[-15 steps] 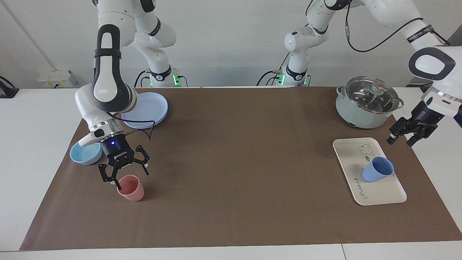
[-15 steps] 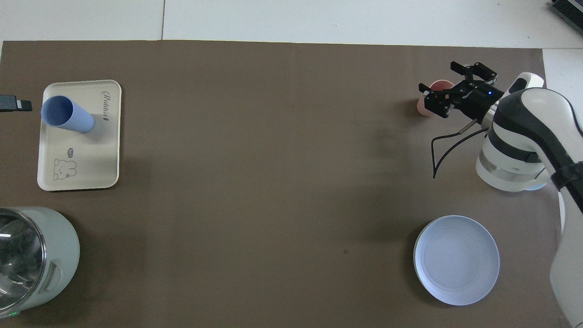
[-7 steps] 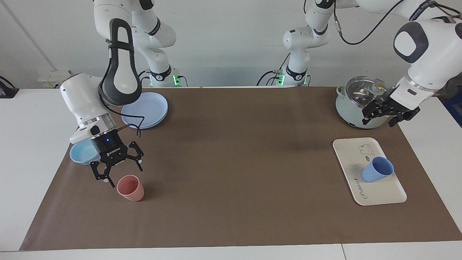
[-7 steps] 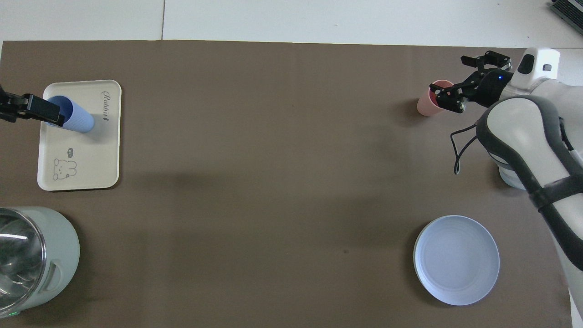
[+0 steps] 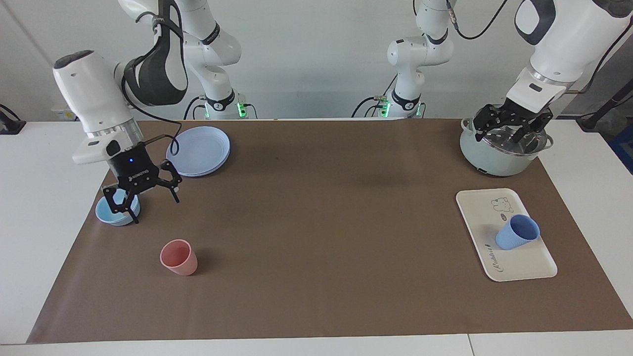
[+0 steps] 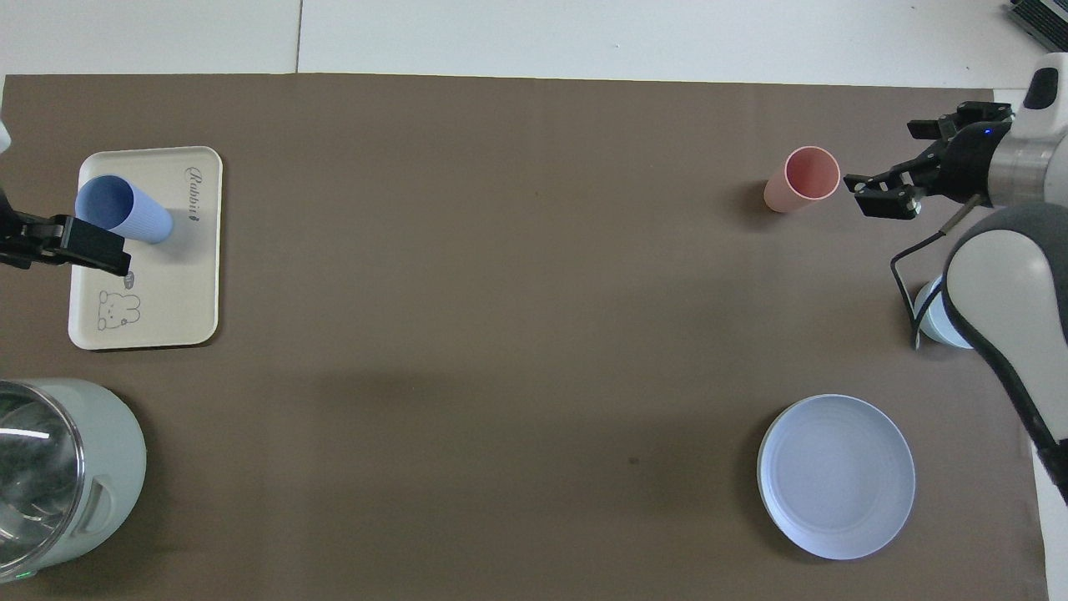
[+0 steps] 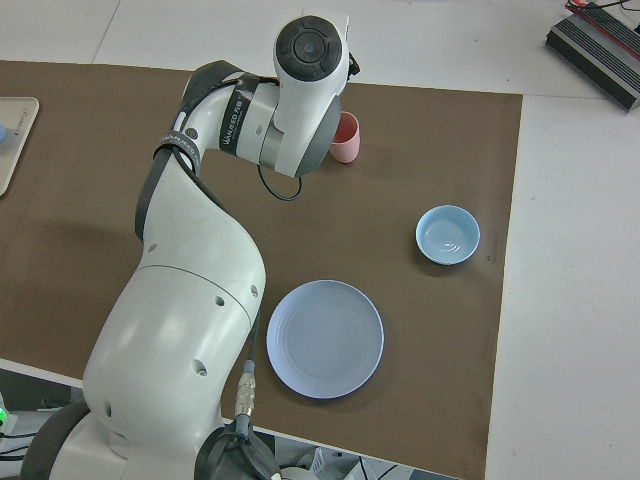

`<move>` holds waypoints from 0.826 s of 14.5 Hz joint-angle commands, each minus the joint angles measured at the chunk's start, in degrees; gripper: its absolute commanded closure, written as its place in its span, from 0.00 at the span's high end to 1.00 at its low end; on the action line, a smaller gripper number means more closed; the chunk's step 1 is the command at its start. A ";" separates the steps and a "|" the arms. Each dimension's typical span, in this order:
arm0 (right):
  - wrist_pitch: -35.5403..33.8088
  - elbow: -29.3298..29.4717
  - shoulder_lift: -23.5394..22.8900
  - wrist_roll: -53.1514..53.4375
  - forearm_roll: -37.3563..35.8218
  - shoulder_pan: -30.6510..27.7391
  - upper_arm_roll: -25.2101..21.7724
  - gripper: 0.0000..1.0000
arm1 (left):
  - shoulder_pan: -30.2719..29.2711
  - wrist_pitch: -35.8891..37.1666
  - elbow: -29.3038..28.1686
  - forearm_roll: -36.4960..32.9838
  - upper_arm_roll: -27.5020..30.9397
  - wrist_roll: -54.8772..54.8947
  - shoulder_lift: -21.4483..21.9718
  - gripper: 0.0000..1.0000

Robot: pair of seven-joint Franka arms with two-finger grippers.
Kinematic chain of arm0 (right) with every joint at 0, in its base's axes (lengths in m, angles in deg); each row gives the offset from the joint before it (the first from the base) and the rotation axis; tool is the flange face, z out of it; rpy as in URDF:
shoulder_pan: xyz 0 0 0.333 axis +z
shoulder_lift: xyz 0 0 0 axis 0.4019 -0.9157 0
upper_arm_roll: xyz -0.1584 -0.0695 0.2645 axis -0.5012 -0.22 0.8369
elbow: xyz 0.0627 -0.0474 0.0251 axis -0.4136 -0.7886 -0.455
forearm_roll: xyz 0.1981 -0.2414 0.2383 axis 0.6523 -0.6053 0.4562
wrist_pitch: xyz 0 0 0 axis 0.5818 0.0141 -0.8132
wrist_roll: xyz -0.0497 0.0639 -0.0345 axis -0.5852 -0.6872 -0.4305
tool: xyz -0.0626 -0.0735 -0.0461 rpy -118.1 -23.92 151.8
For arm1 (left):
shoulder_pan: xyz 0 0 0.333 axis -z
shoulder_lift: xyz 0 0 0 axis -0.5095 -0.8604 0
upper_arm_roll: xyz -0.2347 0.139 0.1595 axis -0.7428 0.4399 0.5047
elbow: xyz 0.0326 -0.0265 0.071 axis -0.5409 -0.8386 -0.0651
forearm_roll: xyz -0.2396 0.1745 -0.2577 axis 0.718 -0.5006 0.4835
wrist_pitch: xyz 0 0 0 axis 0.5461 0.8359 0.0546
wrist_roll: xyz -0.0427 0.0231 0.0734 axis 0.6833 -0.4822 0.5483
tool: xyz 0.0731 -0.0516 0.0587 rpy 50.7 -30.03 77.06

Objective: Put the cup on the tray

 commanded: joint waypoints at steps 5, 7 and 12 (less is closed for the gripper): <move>-16.60 0.22 6.20 35.46 -9.45 0.26 0.70 1.00 | 0.48 -1.83 -5.01 -1.31 0.42 -0.97 4.13 1.00; -22.57 1.88 7.09 43.92 -10.68 0.26 1.05 1.00 | 0.48 -3.40 -4.13 -1.05 0.42 -1.14 3.86 1.00; -37.25 6.02 9.97 52.46 -12.36 0.26 1.40 1.00 | 0.40 -4.03 -4.21 -0.96 0.42 -0.96 4.04 1.00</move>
